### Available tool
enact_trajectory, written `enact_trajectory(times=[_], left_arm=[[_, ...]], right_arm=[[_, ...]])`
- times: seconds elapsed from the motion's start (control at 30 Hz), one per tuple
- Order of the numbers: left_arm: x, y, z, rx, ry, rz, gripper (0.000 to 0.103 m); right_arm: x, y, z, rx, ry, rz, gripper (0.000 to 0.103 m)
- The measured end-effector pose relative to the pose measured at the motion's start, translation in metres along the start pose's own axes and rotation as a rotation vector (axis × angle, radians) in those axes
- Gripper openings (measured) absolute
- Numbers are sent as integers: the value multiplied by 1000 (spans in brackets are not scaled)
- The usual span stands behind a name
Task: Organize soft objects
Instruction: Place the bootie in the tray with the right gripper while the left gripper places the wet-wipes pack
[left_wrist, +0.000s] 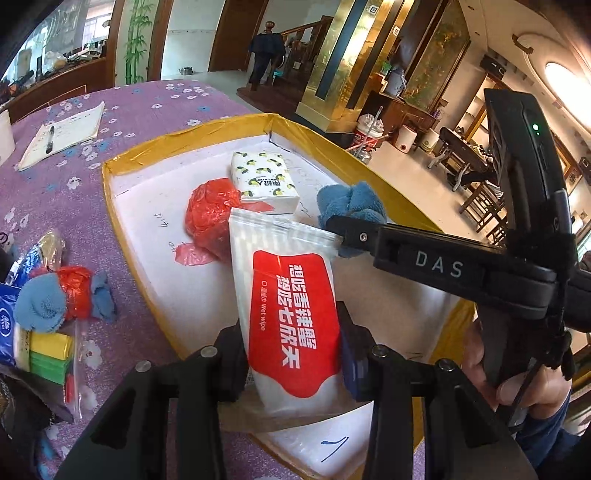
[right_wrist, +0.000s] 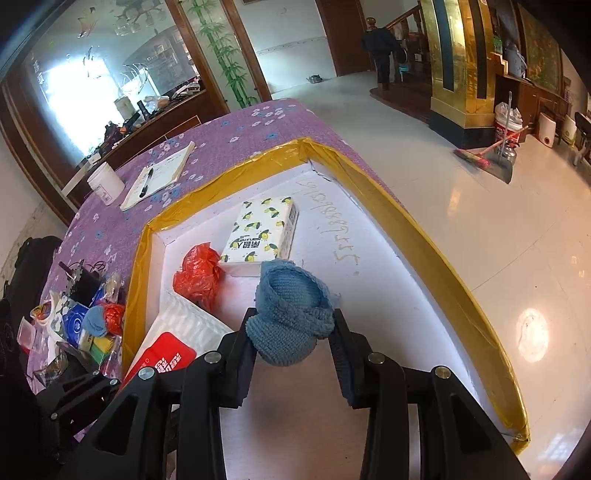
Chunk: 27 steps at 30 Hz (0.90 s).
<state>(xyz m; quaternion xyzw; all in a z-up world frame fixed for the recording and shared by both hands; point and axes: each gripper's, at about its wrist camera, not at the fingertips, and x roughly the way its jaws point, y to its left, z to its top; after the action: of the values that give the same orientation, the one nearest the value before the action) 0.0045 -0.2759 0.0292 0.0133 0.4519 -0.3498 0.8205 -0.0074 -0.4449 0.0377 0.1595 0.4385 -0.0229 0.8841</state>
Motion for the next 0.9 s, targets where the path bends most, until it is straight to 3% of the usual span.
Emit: enact_trajectory(times=[0.1,0.13,0.23,0.27,0.3,0.43,0.63,0.9], left_arm=[[0,-2,-1,16,-12,8,42],[-1,-3,-3,23,-20,9,44],[-5,-8,-6,47,-38,13,59],[-6,-9,-7,51,-43,18,68],[-8,-9,-8,53,-53,25,70],[-20,-10,-10,74,-104,64,70],[-49,3,-9,9,-139,71,70],[-105,33,-35,-25,-189,145,70]], right_arm=[[1,-1,0,13,5,0,45],[0,-2,-1,19,5,0,50],[-3,-5,-1,35,-2,12,62],[-4,-5,-2,39,-7,13,62],[-7,-8,-3,49,-15,18,62],[-26,-11,-5,78,-65,51,62],[-60,7,-10,46,-141,86,66],[-55,70,-20,-73,-111,184,67]])
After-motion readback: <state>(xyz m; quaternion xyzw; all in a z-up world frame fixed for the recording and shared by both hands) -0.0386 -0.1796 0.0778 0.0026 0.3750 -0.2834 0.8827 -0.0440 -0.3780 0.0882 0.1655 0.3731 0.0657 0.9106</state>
